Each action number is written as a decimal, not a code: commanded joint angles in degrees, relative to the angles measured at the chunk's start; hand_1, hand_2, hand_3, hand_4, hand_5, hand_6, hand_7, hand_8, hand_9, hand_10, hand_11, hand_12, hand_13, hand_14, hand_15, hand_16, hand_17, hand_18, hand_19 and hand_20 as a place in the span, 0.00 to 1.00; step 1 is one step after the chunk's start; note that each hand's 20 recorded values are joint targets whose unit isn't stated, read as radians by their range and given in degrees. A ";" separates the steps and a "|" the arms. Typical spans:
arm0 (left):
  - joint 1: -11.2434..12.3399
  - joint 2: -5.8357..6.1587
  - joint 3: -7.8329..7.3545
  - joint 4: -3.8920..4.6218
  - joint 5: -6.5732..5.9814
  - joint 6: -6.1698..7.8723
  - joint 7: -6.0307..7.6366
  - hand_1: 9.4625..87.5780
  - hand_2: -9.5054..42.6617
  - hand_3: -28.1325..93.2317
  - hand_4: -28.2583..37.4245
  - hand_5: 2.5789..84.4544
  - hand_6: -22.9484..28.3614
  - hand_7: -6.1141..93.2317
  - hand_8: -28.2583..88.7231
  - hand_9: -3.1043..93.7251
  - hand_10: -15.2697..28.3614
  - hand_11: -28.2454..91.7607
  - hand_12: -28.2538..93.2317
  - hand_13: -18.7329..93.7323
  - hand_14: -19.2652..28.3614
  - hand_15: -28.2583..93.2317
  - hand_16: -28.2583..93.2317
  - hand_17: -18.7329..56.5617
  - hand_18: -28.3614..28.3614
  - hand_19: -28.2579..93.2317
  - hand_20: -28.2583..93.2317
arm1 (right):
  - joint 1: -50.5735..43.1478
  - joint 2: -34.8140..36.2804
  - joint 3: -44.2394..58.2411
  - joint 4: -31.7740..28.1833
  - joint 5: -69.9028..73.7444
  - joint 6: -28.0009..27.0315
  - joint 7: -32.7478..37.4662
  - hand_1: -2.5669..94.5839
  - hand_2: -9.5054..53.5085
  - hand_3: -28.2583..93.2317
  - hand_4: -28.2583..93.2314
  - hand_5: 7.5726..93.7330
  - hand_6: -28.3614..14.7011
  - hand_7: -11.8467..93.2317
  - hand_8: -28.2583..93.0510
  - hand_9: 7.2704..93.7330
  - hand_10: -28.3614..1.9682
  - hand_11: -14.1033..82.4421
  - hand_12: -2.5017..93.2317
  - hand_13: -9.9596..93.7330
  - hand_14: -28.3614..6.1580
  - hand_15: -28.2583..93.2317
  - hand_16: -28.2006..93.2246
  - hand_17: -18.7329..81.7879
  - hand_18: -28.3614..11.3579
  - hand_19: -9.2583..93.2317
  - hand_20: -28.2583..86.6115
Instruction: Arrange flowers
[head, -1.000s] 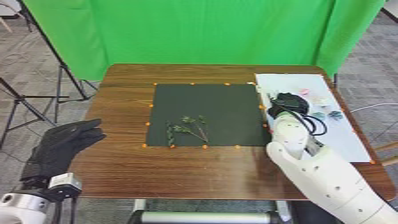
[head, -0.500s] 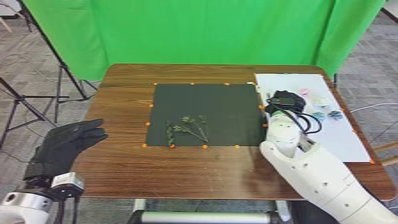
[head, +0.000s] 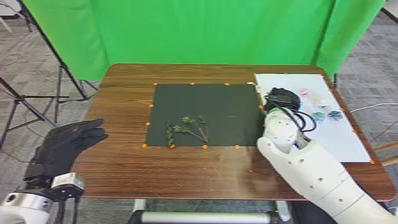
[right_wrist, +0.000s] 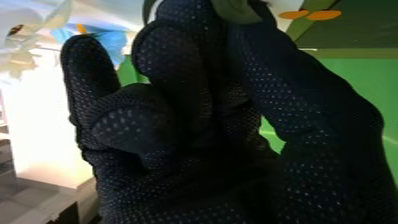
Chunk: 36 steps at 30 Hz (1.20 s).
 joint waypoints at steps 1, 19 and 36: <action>1.37 0.10 -0.07 -0.06 -0.54 0.14 0.61 0.28 0.26 0.88 0.21 0.63 0.75 0.21 0.16 0.49 0.86 0.59 0.32 0.44 0.96 0.76 0.12 0.13 0.86 0.72 0.35 | -0.88 0.87 -2.63 -0.39 1.67 2.95 -0.85 0.56 0.00 0.86 0.00 0.86 0.58 0.44 0.36 0.85 0.47 0.67 0.34 0.87 0.58 0.84 0.42 0.61 0.19 1.00 0.14; 5.96 -1.17 -3.41 -2.33 -0.29 1.17 -0.41 0.28 0.26 0.88 0.21 0.63 0.76 0.21 0.16 0.49 0.86 0.59 0.32 0.43 0.96 0.76 0.12 0.13 0.86 0.72 0.35 | -0.41 3.67 -3.64 -13.21 4.22 1.76 -1.80 0.56 0.00 0.87 0.00 0.89 0.56 0.41 0.38 0.87 0.47 0.67 0.34 0.89 0.57 0.84 0.43 0.61 0.18 1.00 0.16; 5.53 -1.77 -3.55 -2.31 0.07 0.69 -1.98 0.28 0.27 0.88 0.21 0.63 0.76 0.21 0.16 0.49 0.86 0.59 0.32 0.44 0.96 0.76 0.12 0.13 0.86 0.72 0.35 | -10.78 3.05 -3.76 -19.74 5.67 -0.02 -1.11 0.56 0.00 0.87 0.01 0.90 0.55 0.39 0.39 0.87 0.46 0.67 0.34 0.89 0.56 0.84 0.43 0.61 0.16 1.00 0.17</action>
